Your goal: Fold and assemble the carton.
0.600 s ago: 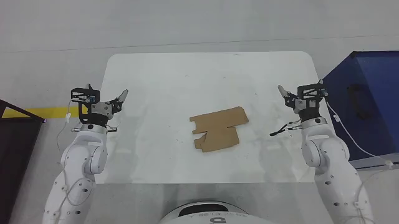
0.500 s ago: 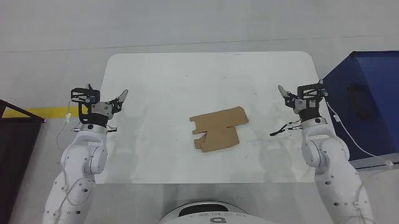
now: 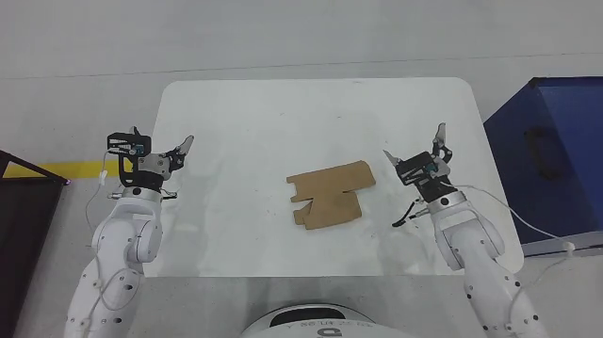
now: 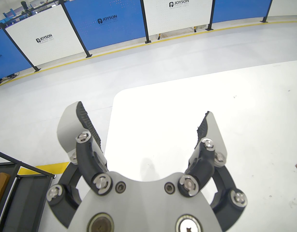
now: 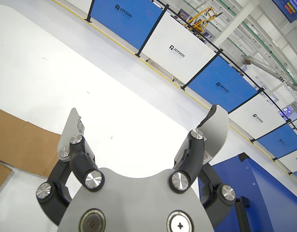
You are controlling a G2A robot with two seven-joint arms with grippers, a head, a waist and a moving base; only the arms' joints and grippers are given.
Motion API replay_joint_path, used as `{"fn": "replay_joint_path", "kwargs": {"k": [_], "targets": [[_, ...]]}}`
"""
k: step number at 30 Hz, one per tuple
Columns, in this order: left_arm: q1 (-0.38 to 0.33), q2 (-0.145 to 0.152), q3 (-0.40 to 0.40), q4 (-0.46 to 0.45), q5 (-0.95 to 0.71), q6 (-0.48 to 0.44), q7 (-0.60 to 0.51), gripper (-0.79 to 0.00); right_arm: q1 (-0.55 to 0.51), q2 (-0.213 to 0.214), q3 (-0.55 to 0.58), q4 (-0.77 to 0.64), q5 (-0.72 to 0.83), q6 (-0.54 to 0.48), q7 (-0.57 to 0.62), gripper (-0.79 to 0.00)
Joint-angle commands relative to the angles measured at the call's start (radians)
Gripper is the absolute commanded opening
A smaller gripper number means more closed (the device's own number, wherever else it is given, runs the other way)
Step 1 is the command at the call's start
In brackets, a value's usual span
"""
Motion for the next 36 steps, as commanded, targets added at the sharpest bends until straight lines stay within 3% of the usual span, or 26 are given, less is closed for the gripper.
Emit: {"fn": "replay_joint_path", "kwargs": {"k": [1,3,5,7,9,13,16,23,31,36], "targets": [[0.0,0.0,0.0,0.0,0.0,0.0,0.0,0.0,0.0,0.0,0.0,0.0,0.0,0.0,0.0,0.0],[0.0,0.0,0.0,0.0,0.0,0.0,0.0,0.0,0.0,0.0,0.0,0.0,0.0,0.0,0.0,0.0],[0.0,0.0,0.0,0.0,0.0,0.0,0.0,0.0,0.002,0.003,-0.013,0.0,-0.012,-0.067,-0.015,0.0],[0.0,0.0,0.0,0.0,0.0,0.0,0.0,0.0,0.0,0.016,-0.027,-0.022,-0.119,-0.208,-0.089,0.0],[0.0,0.0,0.0,0.0,0.0,0.0,0.0,0.0,0.005,0.035,-0.054,-0.033,-0.211,-0.43,-0.276,0.0],[0.0,0.0,0.0,0.0,0.0,0.0,0.0,0.0,0.036,0.063,-0.094,-0.021,-0.47,-0.587,-0.406,0.0],[0.0,0.0,0.0,0.0,0.0,0.0,0.0,0.0,0.076,0.066,-0.182,0.009,-0.619,-0.613,-0.352,0.0],[0.0,0.0,0.0,0.0,0.0,0.0,0.0,0.0,0.174,0.052,-0.314,0.099,-0.606,-0.655,-0.304,0.0],[0.0,0.0,0.0,0.0,0.0,0.0,0.0,0.0,0.193,0.058,-0.291,0.148,-0.559,-0.634,-0.269,0.0],[0.0,0.0,0.0,0.0,0.0,0.0,0.0,0.0,0.178,0.071,-0.256,0.152,-0.55,-0.629,-0.281,-0.102]]}}
